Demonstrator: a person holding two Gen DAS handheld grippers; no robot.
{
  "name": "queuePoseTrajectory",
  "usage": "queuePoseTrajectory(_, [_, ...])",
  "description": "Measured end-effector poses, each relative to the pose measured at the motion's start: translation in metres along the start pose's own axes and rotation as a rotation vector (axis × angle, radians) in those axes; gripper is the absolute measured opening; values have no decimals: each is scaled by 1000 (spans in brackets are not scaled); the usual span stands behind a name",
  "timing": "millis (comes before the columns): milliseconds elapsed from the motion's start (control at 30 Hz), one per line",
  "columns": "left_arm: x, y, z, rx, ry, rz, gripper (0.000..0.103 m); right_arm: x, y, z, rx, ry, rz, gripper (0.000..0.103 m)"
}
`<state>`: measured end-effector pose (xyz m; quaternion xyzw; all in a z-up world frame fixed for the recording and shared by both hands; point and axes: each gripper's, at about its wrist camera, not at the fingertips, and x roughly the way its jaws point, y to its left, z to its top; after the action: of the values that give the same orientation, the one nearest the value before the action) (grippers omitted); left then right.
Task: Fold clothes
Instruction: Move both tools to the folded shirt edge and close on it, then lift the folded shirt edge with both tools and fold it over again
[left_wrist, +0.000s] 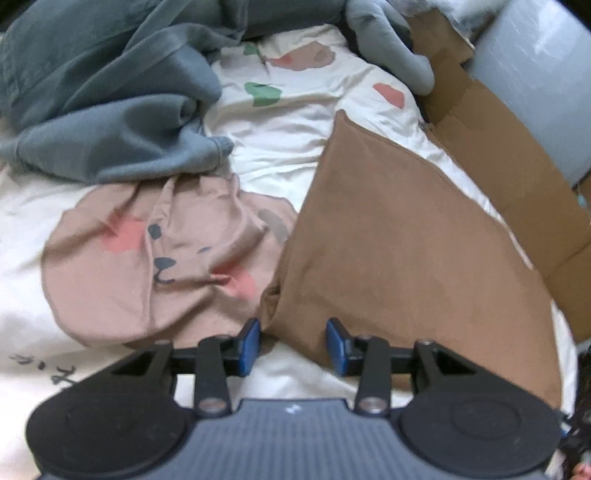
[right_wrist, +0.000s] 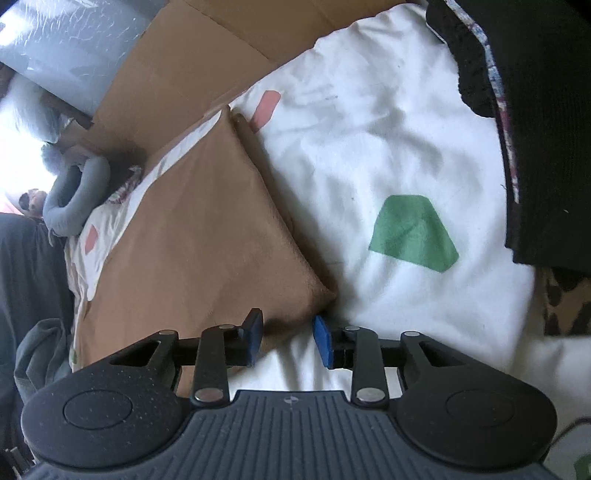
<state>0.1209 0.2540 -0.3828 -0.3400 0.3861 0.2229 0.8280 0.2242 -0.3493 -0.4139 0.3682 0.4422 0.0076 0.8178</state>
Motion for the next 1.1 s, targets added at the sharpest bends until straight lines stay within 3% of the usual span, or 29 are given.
queuePoseTrajectory(33, [0, 2, 0, -16, -2, -4, 18, 1, 0, 1, -2, 1, 0, 12])
queuePoseTrajectory(67, [-1, 5, 0, -35, -9, -9, 14, 2, 0, 3, 2, 1, 3, 9])
queuePoseTrajectory(133, [-8, 7, 1, -47, -27, -21, 10, -1, -2, 5, 21, -10, 26, 3])
queuePoseTrajectory(333, [-15, 17, 4, -119, -39, -73, 10, -7, -8, 6, 95, -46, 100, 3])
queuePoseTrajectory(533, [1, 28, 4, -219, 15, -176, 33, 1, -21, 2, 196, -46, 129, 11])
queuePoseTrajectory(600, [6, 28, 5, -212, 21, -186, 33, 3, -24, 0, 218, -54, 153, 31])
queuePoseTrajectory(667, [11, 28, 7, -206, 25, -193, 33, 6, -27, -2, 246, -60, 173, 36])
queuePoseTrajectory(867, [21, 37, 12, -240, 14, -223, 33, 20, -31, 1, 284, -93, 192, 36])
queuePoseTrajectory(1033, [25, 43, 11, -269, 10, -251, 28, 26, -29, 6, 268, -111, 175, 29])
queuePoseTrajectory(1100, [26, 44, 11, -262, 16, -250, 21, 27, -25, 8, 226, -106, 156, 9])
